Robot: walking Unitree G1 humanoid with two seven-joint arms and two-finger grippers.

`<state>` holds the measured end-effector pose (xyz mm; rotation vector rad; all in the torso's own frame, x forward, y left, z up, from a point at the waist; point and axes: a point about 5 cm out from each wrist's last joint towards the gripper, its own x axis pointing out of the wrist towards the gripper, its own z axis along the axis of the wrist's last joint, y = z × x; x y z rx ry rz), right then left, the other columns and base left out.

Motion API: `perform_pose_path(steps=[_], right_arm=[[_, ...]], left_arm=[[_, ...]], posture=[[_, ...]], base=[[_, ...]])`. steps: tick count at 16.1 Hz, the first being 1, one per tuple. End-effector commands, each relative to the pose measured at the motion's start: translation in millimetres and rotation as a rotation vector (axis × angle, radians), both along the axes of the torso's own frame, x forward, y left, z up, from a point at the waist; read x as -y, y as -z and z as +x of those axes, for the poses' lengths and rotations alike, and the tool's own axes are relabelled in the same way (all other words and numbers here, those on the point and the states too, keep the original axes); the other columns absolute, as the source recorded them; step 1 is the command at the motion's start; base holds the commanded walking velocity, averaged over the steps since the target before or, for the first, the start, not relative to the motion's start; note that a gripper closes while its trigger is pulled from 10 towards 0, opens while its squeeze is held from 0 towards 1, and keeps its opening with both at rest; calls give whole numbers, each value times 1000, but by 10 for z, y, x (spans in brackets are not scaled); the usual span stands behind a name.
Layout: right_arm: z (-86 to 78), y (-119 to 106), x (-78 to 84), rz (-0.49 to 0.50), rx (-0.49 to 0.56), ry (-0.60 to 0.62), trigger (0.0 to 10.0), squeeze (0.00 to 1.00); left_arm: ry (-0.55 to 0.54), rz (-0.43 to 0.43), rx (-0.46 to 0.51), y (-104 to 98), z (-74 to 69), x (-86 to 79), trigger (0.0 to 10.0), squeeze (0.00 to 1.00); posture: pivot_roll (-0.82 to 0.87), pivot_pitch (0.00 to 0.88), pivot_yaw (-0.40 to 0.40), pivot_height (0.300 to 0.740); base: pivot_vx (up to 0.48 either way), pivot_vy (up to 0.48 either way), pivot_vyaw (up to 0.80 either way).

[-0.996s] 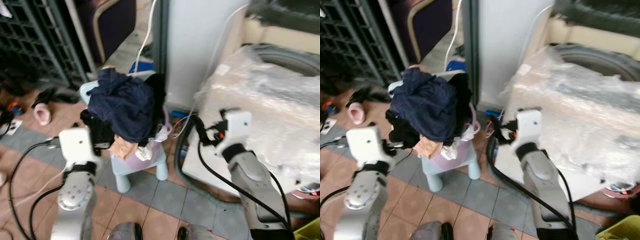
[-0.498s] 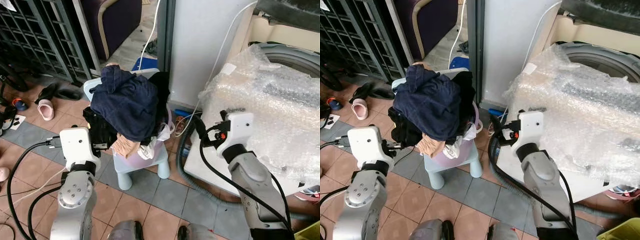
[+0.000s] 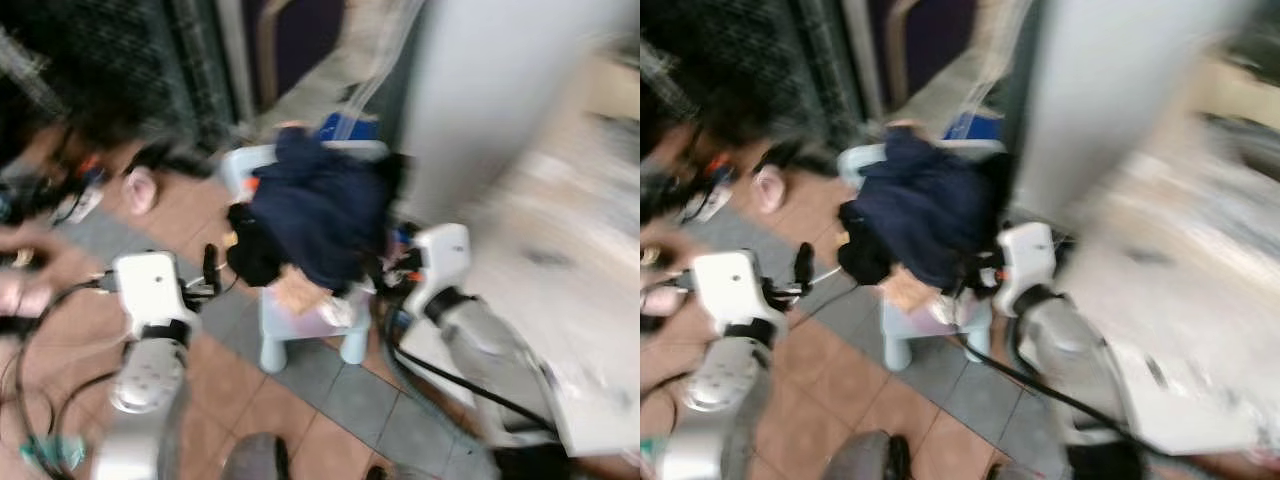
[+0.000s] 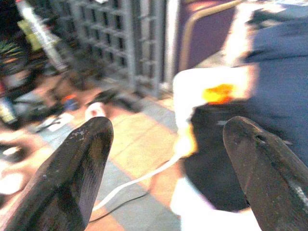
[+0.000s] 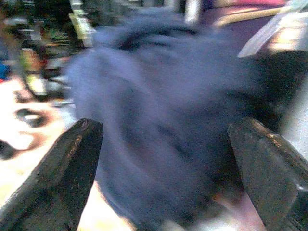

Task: Clothes washing

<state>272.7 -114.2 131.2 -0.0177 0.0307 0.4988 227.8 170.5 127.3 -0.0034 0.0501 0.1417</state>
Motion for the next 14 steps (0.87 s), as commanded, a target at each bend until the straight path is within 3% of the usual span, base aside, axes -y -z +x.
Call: perform_pose_path(steps=[1, 3, 9, 10, 11, 12, 14], right_arm=[[-14, 40, 54, -2, -14, 10, 10000, 0], [7, 74, 53, -9, -24, 19, 10000, 0], [159, 90, 193, -115, -2, 173, 10000, 0], [183, 103, 191, -121, -16, 173, 4431, 0], [194, 112, 184, -121, -28, 171, 3059, 0], [219, 129, 154, -129, -53, 161, 0, 0], [253, 138, 113, -151, -73, 150, 0, 0]], left_arm=[[12, 1, 10, -36, 6, 29, 10000, 0], [21, 2, 7, -34, 21, 43, 10000, 0], [70, 7, 17, -58, 38, 137, 10000, 0], [75, 13, 19, -72, 56, 138, 10000, 0], [78, 16, 20, -81, 67, 139, 10000, 0], [82, 27, 27, -115, 88, 150, 10000, 0], [86, 31, 32, -147, 99, 169, 10000, 0]], posture=[[26, 94, 25, 740], [27, 91, 26, 740], [36, 109, 32, 740], [38, 119, 41, 740], [34, 126, 44, 740], [29, 140, 44, 740], [22, 152, 41, 740]], base=[[274, 394, 0], [274, 390, 0], [0, 0, 0], [0, 0, 0], [0, 0, 0], [0, 0, 0], [0, 0, 0]])
